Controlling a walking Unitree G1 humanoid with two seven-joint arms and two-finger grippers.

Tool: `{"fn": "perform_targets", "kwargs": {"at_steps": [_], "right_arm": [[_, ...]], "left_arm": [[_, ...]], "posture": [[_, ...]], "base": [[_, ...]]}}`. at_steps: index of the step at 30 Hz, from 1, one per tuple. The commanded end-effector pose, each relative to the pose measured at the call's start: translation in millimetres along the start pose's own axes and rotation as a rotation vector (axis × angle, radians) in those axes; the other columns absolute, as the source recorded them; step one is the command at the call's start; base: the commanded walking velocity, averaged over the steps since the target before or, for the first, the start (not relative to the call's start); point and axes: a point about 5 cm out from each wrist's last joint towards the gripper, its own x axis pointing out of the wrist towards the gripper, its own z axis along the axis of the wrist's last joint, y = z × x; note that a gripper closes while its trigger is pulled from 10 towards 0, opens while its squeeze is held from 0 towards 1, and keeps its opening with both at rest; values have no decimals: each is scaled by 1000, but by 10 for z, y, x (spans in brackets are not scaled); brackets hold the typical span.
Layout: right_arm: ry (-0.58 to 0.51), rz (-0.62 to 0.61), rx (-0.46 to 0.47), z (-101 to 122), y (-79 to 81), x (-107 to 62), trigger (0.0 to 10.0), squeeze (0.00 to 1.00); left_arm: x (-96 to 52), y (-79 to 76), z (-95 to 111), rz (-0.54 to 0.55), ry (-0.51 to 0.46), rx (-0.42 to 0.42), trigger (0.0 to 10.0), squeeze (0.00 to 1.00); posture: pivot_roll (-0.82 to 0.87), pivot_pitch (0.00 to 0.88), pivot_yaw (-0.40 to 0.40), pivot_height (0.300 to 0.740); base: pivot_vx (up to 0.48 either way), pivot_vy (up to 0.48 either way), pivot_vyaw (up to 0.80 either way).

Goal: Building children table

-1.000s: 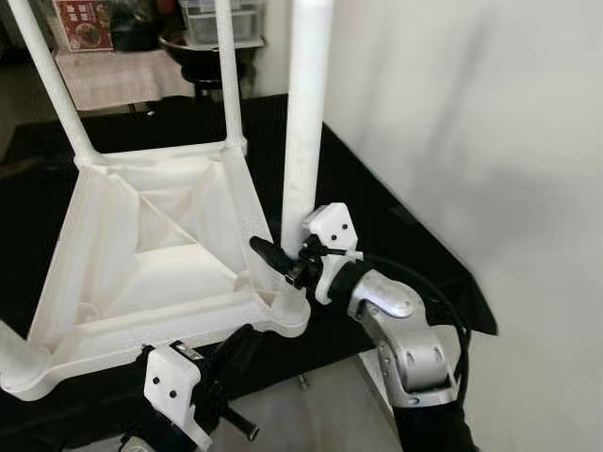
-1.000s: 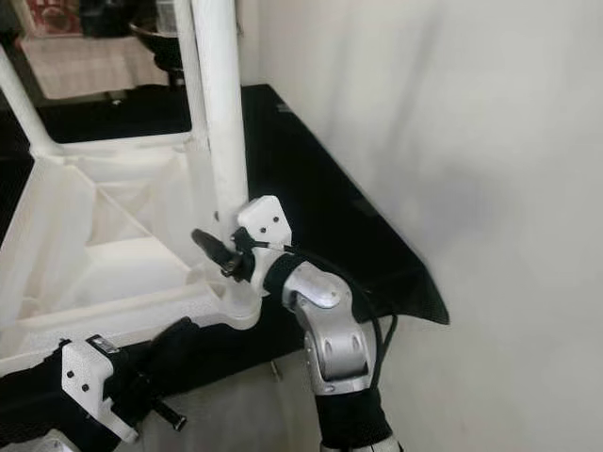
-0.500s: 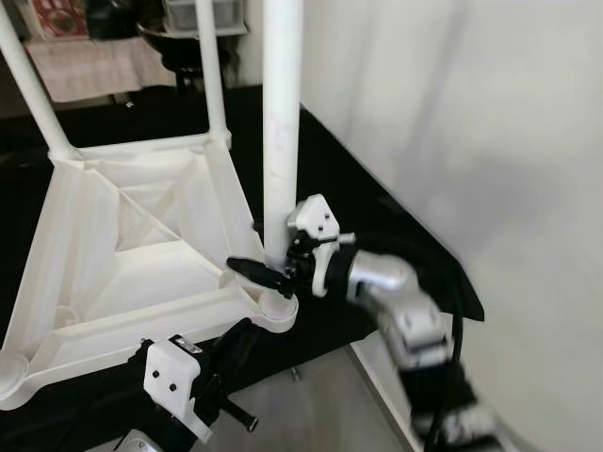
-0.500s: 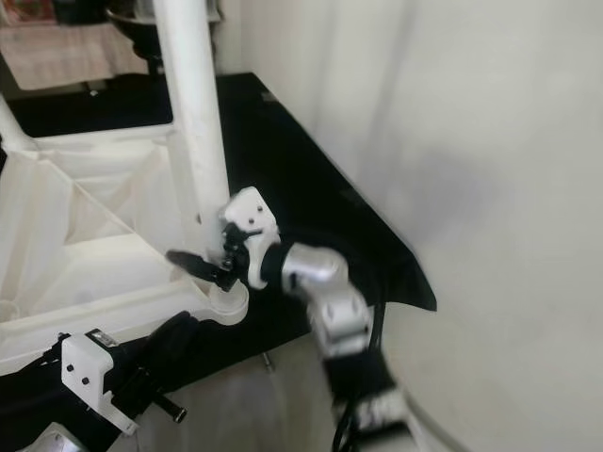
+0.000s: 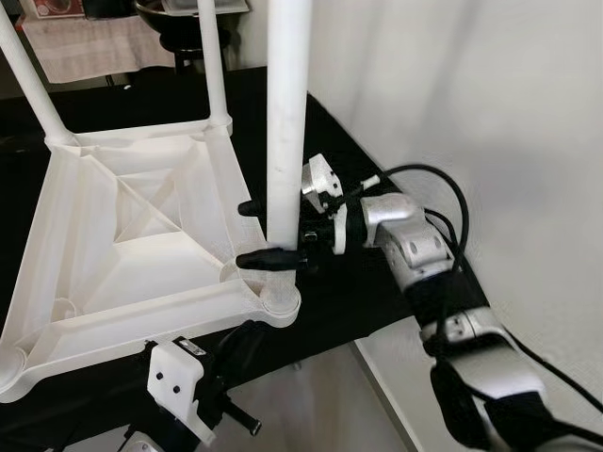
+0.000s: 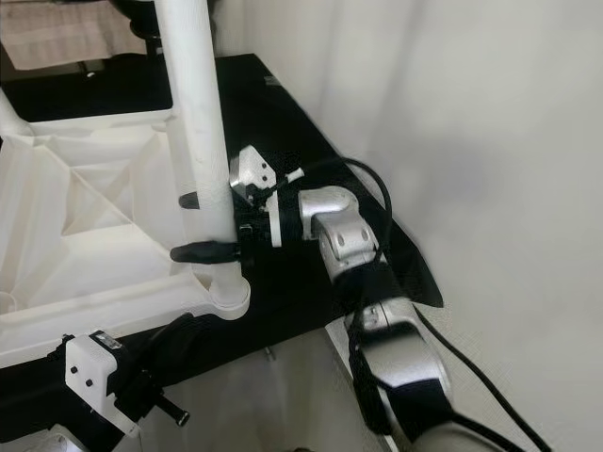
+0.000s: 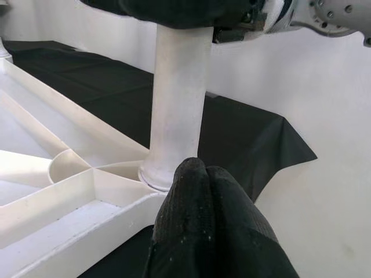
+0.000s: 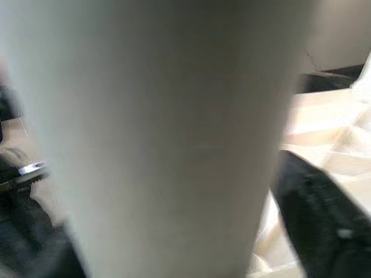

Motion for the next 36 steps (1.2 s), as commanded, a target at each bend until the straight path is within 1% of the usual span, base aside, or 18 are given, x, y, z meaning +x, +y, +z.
{"fn": "perform_targets", "kwargs": {"at_steps": [1,6,11,14,16,17,18,19,20,21,22,23,24,25,28,31,32,36], "right_arm": [[3,8,-10,13,-12,11,0,0],[0,52,10,-11,-49,-78,0,0],[-12,48,21,-28,-67,-172,0,0],[-35,-38,25,-96,-37,-267,0,0],[-16,-118,15,-164,-16,-281,0,0],[33,-288,42,-315,13,-194,0,0],[33,-288,42,-315,13,-194,0,0],[99,-685,97,-502,26,-137,0,0],[147,-862,151,-643,189,-100,0,0],[167,-932,158,-685,368,-22,0,0],[167,-932,158,-685,368,-22,0,0],[154,-915,142,-650,492,63,0,0],[154,-915,142,-650,492,63,0,0],[136,-858,107,-595,552,159,0,0],[133,-820,70,-557,531,232,0,0],[134,-797,78,-551,523,268,0,0],[144,-786,84,-533,542,302,10000,0],[145,-720,120,-493,581,362,10000,0]], "left_arm": [[-9,-29,20,-3,-7,5,10000,0],[-12,-34,23,-2,-6,3,10000,0],[-9,-29,23,-3,-6,2,10000,0],[-2,-25,23,-2,-8,2,10000,0],[-1,-22,23,0,-8,3,10000,0],[-7,-5,28,3,-9,6,10000,0],[-7,-5,28,3,-9,6,10000,0],[-10,15,33,7,-10,9,10000,0],[-13,29,37,9,-10,11,10000,0],[-8,42,35,9,-10,13,10000,0],[-8,42,35,9,-10,13,10000,0],[-3,49,31,6,-8,14,10000,0],[-3,49,31,6,-8,14,10000,0],[-1,58,23,3,-6,16,10000,0],[15,72,9,-3,-3,16,10000,0],[21,76,6,-1,-3,18,10000,0],[19,81,8,9,-7,19,10000,0],[23,86,14,25,-13,22,10000,0]], "posture": [[-42,122,-100,740],[-44,127,-96,740],[-51,126,-94,740],[-54,127,-104,740],[-54,127,-104,740],[-66,129,-110,740],[-66,129,-110,740],[-72,135,-104,740],[-74,138,-97,740],[-73,133,-91,740],[-73,133,-91,740],[-75,131,-89,740],[-75,131,-89,740],[-84,117,-80,740],[-74,108,-88,740],[-72,109,-90,740],[-72,110,-93,740],[-71,108,-94,740]], "base": [[0,0,0],[0,0,0],[0,0,0],[0,0,0],[0,0,0],[0,0,0],[0,0,0],[0,0,0],[0,0,0],[0,0,0],[0,0,0],[0,0,0],[0,0,0],[0,0,0],[0,0,0],[0,0,0],[0,0,0],[0,0,0]]}}
